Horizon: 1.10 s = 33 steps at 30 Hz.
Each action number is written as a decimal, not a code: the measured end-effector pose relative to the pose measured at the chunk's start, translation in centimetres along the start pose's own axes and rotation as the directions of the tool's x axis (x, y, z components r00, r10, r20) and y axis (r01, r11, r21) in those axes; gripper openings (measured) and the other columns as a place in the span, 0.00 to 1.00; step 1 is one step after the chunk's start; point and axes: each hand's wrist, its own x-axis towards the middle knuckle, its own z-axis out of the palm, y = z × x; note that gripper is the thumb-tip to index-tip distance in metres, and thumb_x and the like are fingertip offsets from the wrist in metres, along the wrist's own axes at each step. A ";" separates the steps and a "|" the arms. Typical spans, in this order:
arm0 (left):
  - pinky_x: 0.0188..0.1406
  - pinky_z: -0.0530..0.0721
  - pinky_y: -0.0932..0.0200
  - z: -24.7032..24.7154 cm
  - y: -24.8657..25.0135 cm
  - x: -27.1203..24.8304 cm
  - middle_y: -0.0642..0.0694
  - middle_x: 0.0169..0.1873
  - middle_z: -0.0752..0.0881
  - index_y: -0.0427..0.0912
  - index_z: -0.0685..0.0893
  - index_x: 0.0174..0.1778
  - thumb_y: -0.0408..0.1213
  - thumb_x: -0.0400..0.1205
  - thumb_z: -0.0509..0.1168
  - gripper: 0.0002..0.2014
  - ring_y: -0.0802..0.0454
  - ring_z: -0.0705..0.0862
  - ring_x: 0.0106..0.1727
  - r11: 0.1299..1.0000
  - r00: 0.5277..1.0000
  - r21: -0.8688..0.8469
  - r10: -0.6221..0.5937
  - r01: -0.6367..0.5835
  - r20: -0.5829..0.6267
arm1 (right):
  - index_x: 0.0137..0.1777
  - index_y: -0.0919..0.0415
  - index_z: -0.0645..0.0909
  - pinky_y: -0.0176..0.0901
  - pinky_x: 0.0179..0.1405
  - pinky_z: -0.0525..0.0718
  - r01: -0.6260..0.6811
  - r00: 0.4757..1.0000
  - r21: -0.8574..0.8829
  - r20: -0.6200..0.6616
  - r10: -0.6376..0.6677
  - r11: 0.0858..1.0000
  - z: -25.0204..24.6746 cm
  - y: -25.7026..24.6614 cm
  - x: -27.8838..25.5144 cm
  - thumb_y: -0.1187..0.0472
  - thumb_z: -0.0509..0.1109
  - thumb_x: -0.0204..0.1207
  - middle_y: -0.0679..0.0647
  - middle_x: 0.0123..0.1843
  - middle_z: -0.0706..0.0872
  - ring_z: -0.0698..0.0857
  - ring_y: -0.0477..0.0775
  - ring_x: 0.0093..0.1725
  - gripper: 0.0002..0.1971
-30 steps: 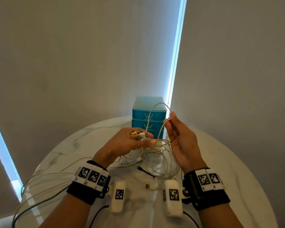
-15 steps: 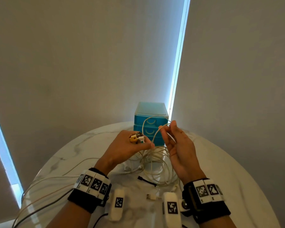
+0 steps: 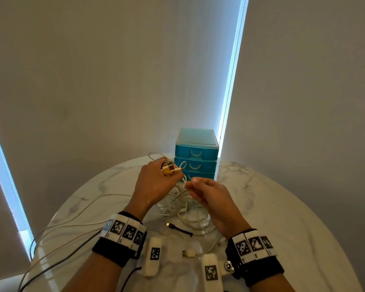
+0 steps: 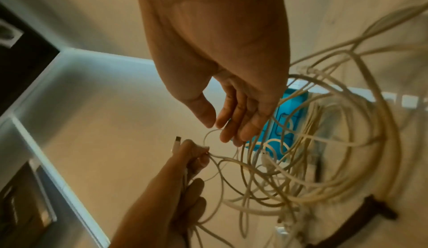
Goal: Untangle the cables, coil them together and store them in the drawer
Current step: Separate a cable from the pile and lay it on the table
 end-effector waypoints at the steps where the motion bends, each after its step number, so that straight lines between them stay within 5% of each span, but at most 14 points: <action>1: 0.36 0.82 0.59 -0.1 0.0 0.1 0.55 0.32 0.88 0.52 0.86 0.41 0.49 0.78 0.78 0.09 0.60 0.86 0.35 1.000 1.000 0.002 -0.020 0.020 -0.004 | 0.59 0.62 0.93 0.48 0.69 0.91 0.032 0.999 -0.070 -0.001 -0.032 0.997 0.2 0.2 -0.1 0.62 0.78 0.84 0.56 0.56 0.97 0.94 0.56 0.63 0.07; 4: 0.42 0.88 0.54 -0.4 -0.1 0.1 0.55 0.38 0.89 0.51 0.82 0.50 0.55 0.79 0.77 0.15 0.59 0.88 0.39 0.993 0.994 0.061 -0.100 0.097 0.053 | 0.58 0.59 0.92 0.35 0.57 0.91 0.122 0.992 -0.244 0.043 -0.115 0.962 0.8 0.6 -0.3 0.67 0.79 0.83 0.52 0.55 0.96 0.94 0.48 0.59 0.07; 8: 0.43 0.89 0.46 -0.8 -0.5 0.2 0.52 0.34 0.90 0.50 0.87 0.41 0.55 0.81 0.74 0.13 0.55 0.88 0.37 0.983 0.981 0.167 -0.107 0.080 0.160 | 0.58 0.53 0.90 0.41 0.64 0.92 0.158 0.987 -0.400 0.091 -0.132 0.903 0.8 1.4 -0.1 0.70 0.79 0.80 0.47 0.55 0.95 0.93 0.43 0.59 0.12; 12: 0.33 0.79 0.68 -2.1 1.0 0.3 0.50 0.34 0.89 0.48 0.87 0.42 0.44 0.88 0.69 0.10 0.63 0.85 0.31 0.997 0.994 -0.082 0.004 -0.013 -0.111 | 0.50 0.45 0.93 0.43 0.72 0.87 0.148 0.989 -0.627 0.116 -0.096 0.765 -0.2 2.5 1.3 0.70 0.78 0.79 0.38 0.62 0.93 0.89 0.38 0.65 0.16; 14: 0.35 0.80 0.66 -3.1 1.6 0.5 0.51 0.36 0.90 0.46 0.88 0.45 0.39 0.89 0.69 0.07 0.63 0.82 0.31 0.941 0.950 -0.330 -0.038 -0.070 -0.310 | 0.49 0.46 0.95 0.48 0.77 0.84 0.099 0.994 -0.669 0.102 -0.040 0.736 -0.7 2.6 1.7 0.71 0.76 0.80 0.35 0.69 0.89 0.88 0.43 0.70 0.16; 16: 0.30 0.77 0.59 -4.3 1.6 0.8 0.51 0.36 0.89 0.51 0.87 0.43 0.38 0.89 0.70 0.08 0.56 0.77 0.29 0.813 0.902 -0.567 -0.141 -0.130 -0.409 | 0.52 0.55 0.95 0.51 0.73 0.87 0.040 0.998 -0.696 0.067 0.010 0.717 -1.4 2.7 2.1 0.69 0.74 0.82 0.31 0.66 0.86 0.88 0.48 0.65 0.10; 19: 0.19 0.62 0.61 -5.3 1.6 0.9 0.50 0.34 0.84 0.51 0.85 0.41 0.38 0.90 0.69 0.11 0.57 0.65 0.24 0.618 0.902 -0.776 -0.251 -0.130 -0.351 | 0.42 0.57 0.94 0.58 0.61 0.93 -0.038 0.999 -0.677 -0.031 0.023 0.735 -2.3 2.7 2.3 0.63 0.72 0.81 0.40 0.61 0.91 0.91 0.55 0.53 0.10; 21: 0.18 0.60 0.62 -5.3 1.6 1.0 0.50 0.34 0.83 0.48 0.84 0.44 0.37 0.90 0.69 0.09 0.57 0.63 0.23 0.579 0.923 -0.809 -0.247 -0.103 -0.294 | 0.40 0.59 0.92 0.60 0.61 0.92 -0.023 0.995 -0.691 -0.089 -0.053 0.723 -2.3 2.1 2.1 0.55 0.75 0.80 0.50 0.59 0.92 0.92 0.59 0.55 0.11; 24: 0.17 0.59 0.62 -4.7 1.7 0.8 0.47 0.35 0.82 0.48 0.85 0.45 0.37 0.90 0.68 0.08 0.56 0.62 0.21 0.566 0.960 -0.822 -0.196 -0.056 -0.200 | 0.52 0.51 0.91 0.52 0.72 0.81 0.060 0.958 -0.784 -0.129 -0.257 0.618 -1.7 0.4 0.8 0.51 0.79 0.80 0.52 0.69 0.82 0.79 0.55 0.72 0.06; 26: 0.19 0.56 0.61 -4.3 2.1 0.7 0.46 0.36 0.82 0.47 0.86 0.48 0.37 0.90 0.68 0.06 0.56 0.61 0.22 0.557 0.982 -0.831 -0.148 -0.014 -0.116 | 0.49 0.43 0.87 0.44 0.69 0.75 0.157 0.928 -0.801 -0.080 -0.364 0.578 -0.7 -0.8 -0.3 0.50 0.83 0.75 0.45 0.68 0.75 0.70 0.49 0.72 0.07; 29: 0.22 0.56 0.57 -3.7 2.7 0.3 0.44 0.38 0.83 0.45 0.86 0.52 0.38 0.91 0.67 0.04 0.54 0.62 0.25 0.587 0.998 -0.808 -0.058 0.044 0.012 | 0.54 0.42 0.88 0.25 0.52 0.74 0.302 0.923 -0.717 0.055 -0.382 0.628 0.8 -0.8 -0.9 0.48 0.85 0.75 0.42 0.60 0.81 0.78 0.41 0.61 0.12; 33: 0.23 0.58 0.57 -3.1 3.5 -0.2 0.44 0.39 0.85 0.42 0.86 0.59 0.40 0.92 0.65 0.07 0.54 0.63 0.25 0.654 0.993 -0.753 0.025 0.071 0.115 | 0.64 0.44 0.90 0.22 0.46 0.82 0.359 0.929 -0.609 0.160 -0.335 0.707 1.9 0.2 -1.0 0.46 0.79 0.83 0.40 0.52 0.91 0.87 0.34 0.52 0.12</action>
